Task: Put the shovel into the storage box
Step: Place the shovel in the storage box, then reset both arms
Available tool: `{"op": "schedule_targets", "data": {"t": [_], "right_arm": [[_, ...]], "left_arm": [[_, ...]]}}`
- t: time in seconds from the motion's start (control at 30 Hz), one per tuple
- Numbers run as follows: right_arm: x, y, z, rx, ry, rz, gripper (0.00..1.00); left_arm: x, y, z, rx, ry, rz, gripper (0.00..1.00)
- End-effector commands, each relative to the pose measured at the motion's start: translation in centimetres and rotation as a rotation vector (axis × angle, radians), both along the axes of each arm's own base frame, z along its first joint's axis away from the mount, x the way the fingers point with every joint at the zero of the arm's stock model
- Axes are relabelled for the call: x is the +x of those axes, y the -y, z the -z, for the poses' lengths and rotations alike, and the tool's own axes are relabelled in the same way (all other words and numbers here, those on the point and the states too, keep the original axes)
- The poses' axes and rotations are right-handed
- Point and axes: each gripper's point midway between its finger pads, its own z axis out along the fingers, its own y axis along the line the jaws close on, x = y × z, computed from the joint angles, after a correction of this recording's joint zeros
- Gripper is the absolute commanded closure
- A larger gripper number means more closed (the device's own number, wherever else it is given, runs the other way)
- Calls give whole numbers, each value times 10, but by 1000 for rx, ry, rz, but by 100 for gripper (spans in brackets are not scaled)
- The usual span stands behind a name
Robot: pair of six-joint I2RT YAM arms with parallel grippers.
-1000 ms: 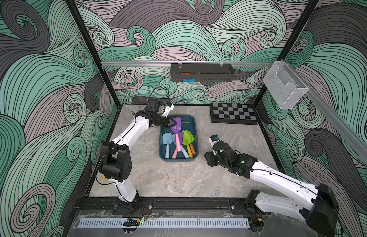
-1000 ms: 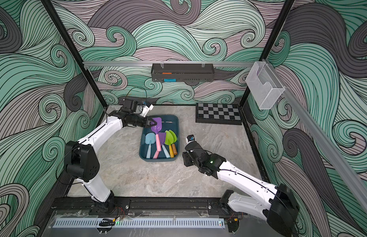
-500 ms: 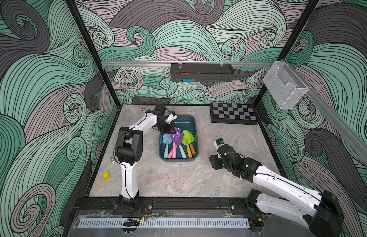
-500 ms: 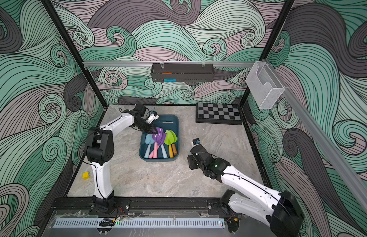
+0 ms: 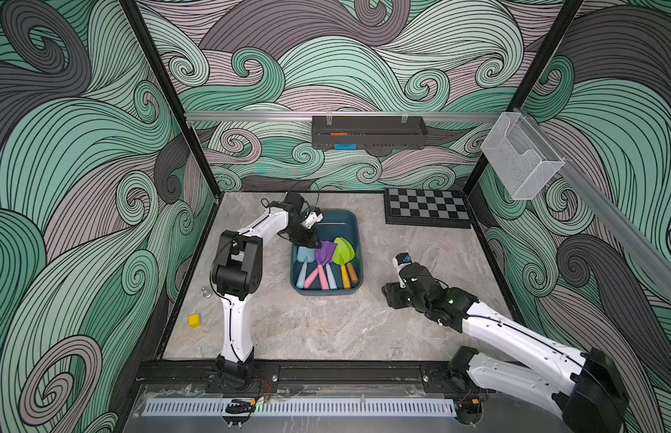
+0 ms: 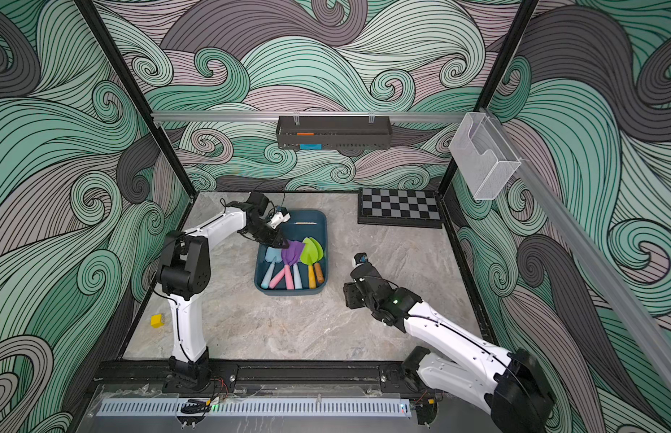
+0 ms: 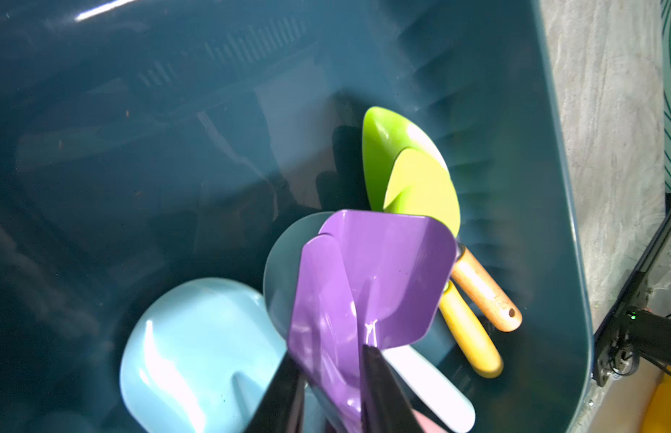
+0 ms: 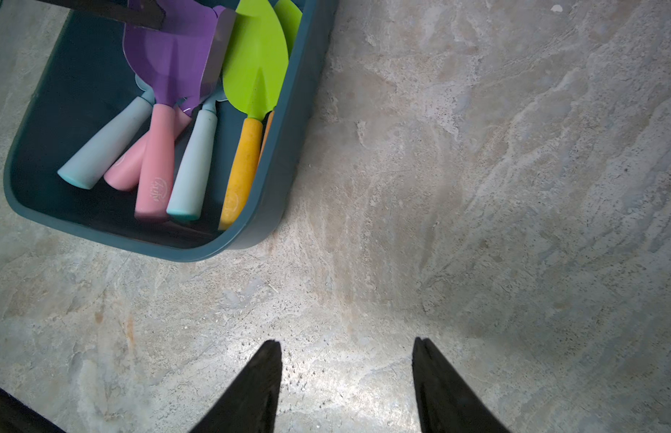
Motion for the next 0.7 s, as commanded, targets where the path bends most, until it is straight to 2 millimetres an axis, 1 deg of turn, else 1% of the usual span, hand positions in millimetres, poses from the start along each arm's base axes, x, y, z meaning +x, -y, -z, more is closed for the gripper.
{"op": "schedule_targets", "data": {"t": [0.0,0.03,0.1,0.2,0.23,0.3,0.33,0.37,0.43,0.47,0.5,0.53,0.57,0.6,0.63,0.67], "right_arm": [[0,0,1,11,-1,-5,41],[1,0,0,9,3,-5,41],[4,2,-4,10,15,-1,40],[12,6,-13,16,39,15,35],[16,9,-17,14,51,21,33],[25,17,-24,9,71,34,27],[31,21,-28,8,80,43,23],[38,28,-30,13,89,54,18],[48,38,-33,28,100,75,10],[55,44,-35,38,115,84,4],[59,51,-34,31,117,94,1],[68,55,-38,36,156,99,1],[73,61,-39,31,179,107,1],[77,67,-39,29,197,115,1],[83,74,-39,25,221,130,1],[87,81,-38,25,249,146,1]], "left_arm": [[6,-9,-51,20,98,-21,66],[7,-11,-62,28,122,-29,64],[8,-17,-90,44,189,-49,62],[8,-31,-137,79,313,-107,58],[8,-39,-151,95,362,-154,56],[4,-53,-168,118,453,-229,46],[2,-62,-172,132,503,-274,41],[-1,-71,-172,138,540,-325,35],[-6,-94,-170,146,608,-429,27],[-12,-108,-163,149,624,-489,24],[-14,-121,-157,149,639,-539,22],[-19,-138,-146,160,644,-599,21],[-23,-154,-136,168,645,-661,19],[-27,-166,-126,171,640,-702,19],[-31,-184,-116,187,632,-764,19],[-34,-198,-107,197,628,-810,19]]}}
